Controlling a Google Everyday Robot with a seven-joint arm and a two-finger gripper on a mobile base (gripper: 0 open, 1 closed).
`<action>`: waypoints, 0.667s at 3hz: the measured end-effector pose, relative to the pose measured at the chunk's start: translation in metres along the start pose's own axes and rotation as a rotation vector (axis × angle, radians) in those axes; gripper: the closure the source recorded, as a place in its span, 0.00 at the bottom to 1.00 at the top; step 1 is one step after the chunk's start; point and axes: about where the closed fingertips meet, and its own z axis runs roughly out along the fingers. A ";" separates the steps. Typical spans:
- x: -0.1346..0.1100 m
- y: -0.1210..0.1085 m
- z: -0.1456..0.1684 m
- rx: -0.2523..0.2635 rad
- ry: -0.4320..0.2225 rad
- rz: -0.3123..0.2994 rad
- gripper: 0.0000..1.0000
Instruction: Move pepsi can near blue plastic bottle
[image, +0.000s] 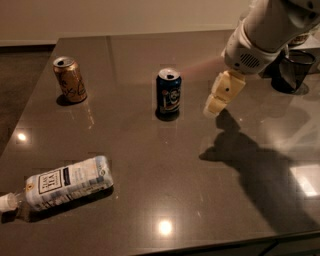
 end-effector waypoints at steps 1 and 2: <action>-0.027 0.003 0.019 -0.026 -0.066 -0.003 0.00; -0.055 0.011 0.038 -0.064 -0.124 -0.015 0.00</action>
Offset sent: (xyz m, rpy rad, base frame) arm 0.0242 0.0856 -0.0216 0.1696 0.0140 0.0927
